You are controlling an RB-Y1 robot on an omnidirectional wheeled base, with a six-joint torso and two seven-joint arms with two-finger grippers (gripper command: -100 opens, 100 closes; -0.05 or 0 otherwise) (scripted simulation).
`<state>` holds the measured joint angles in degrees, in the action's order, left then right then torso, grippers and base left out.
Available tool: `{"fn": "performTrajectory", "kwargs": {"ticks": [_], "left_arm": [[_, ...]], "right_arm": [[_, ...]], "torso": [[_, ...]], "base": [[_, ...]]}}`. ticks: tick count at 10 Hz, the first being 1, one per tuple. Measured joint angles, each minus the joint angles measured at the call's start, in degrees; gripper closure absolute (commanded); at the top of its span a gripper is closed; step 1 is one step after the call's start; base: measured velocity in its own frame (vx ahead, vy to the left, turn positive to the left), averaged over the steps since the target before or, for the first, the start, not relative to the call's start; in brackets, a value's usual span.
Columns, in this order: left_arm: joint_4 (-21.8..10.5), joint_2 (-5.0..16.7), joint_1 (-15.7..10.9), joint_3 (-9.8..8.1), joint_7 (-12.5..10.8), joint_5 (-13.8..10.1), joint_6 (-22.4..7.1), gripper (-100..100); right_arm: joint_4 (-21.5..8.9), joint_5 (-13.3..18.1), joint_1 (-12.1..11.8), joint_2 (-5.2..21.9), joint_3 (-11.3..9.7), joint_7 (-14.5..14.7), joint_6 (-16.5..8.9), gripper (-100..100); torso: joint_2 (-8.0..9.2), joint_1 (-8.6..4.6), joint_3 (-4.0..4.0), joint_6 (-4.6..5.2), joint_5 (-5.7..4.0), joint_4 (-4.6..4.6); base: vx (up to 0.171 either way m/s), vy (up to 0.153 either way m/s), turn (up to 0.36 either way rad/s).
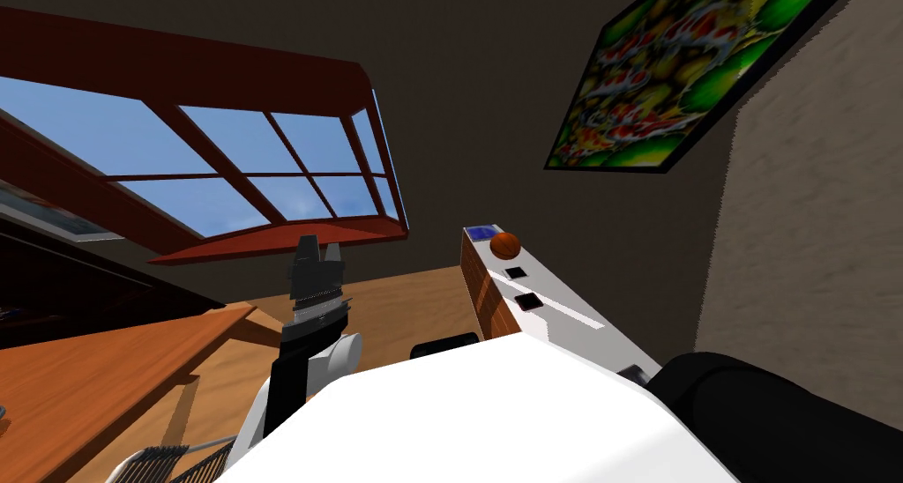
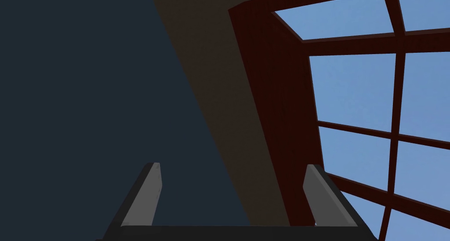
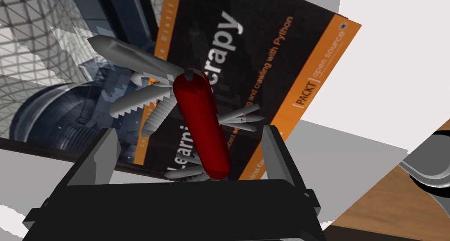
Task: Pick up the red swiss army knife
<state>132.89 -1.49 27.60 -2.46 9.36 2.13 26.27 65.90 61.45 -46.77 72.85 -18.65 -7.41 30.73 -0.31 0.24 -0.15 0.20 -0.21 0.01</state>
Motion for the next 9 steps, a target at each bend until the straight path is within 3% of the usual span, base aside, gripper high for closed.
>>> {"fn": "performTrajectory", "kwargs": {"ticks": [2,3,7,8,9], "left_arm": [[0.0,0.0,0.0,0.00,0.0,0.0,0.0,0],[0.0,0.0,0.0,0.00,0.0,0.0,0.0,0],[0.0,0.0,0.0,0.00,0.0,0.0,0.0,0],[0.0,0.0,0.0,0.00,0.0,0.0,0.0,0],[0.0,0.0,0.0,0.00,0.0,0.0,0.0,0]], "right_arm": [[-2.9,0.0,1.6,-1.6,0.9,1.7,2.4,-100],[-3.0,0.0,1.6,-1.6,0.9,1.8,2.6,100],[-2.9,0.0,1.6,-1.6,0.8,1.8,2.7,100],[-2.9,0.0,1.6,-1.6,0.8,1.8,2.7,0],[-2.9,0.0,1.6,-1.6,0.8,1.8,2.7,100]], "torso": [[-0.01,0.00,-0.01,0.00,0.01,0.00],[-0.02,-0.07,-0.01,0.00,-0.01,-0.01],[-0.03,-0.44,-0.01,0.01,-0.16,0.02],[-0.03,-0.46,-0.01,0.01,-0.16,0.02],[-0.03,-0.46,-0.01,0.01,-0.16,0.02]], "base": [[-0.004,0.027,-0.006],[0.000,0.000,0.000],[0.000,0.001,0.001],[0.000,0.000,0.000],[0.005,-0.031,0.009]]}}
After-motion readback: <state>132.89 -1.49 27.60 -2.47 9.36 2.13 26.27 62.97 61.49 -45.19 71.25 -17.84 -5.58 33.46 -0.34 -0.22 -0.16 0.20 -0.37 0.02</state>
